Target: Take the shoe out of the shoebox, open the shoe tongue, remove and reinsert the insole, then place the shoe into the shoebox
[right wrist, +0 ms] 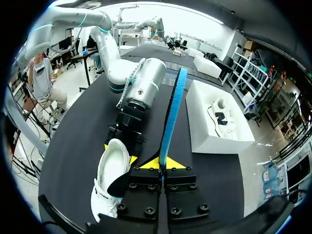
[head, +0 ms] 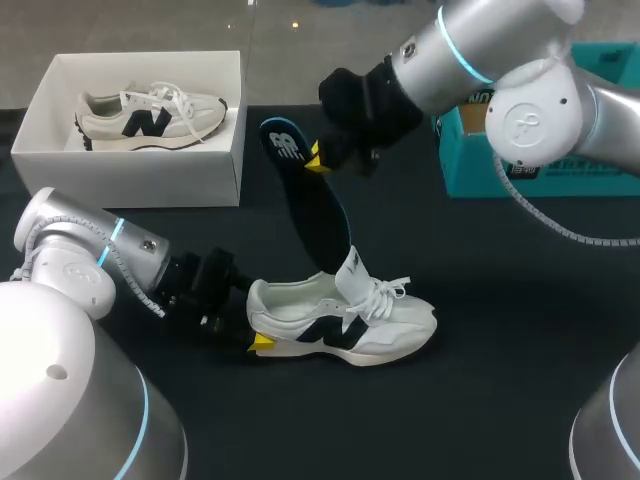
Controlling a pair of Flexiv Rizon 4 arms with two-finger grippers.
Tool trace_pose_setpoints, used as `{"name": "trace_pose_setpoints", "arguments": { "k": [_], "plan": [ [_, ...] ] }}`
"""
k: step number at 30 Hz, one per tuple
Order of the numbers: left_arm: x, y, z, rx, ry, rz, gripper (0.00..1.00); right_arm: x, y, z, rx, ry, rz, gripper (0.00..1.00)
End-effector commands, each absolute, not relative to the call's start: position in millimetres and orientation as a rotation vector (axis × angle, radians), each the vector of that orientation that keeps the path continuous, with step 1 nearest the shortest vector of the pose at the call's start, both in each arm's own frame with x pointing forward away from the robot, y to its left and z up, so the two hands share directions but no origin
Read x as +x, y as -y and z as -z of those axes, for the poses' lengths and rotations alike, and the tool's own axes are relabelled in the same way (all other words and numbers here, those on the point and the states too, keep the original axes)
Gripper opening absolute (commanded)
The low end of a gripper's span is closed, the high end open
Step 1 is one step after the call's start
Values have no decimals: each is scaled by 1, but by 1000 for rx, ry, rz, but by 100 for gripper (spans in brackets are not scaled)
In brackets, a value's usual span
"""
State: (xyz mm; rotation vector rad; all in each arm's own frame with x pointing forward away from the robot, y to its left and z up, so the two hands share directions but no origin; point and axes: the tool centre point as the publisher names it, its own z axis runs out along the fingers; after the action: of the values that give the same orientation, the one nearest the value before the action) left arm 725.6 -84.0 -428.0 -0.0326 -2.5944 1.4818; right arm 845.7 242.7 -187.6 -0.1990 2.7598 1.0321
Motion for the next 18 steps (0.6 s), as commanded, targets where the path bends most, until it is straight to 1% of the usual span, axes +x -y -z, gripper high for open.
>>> {"name": "trace_pose_setpoints", "arguments": {
  "k": [1,18],
  "plan": [
    [726,86,431,-34,2595,-1477,0,845,-241,184,-201,-2748,-1038,0],
    [726,86,431,-34,2595,-1477,0,847,-243,183,-223,-2749,-1040,0]
  ]
}}
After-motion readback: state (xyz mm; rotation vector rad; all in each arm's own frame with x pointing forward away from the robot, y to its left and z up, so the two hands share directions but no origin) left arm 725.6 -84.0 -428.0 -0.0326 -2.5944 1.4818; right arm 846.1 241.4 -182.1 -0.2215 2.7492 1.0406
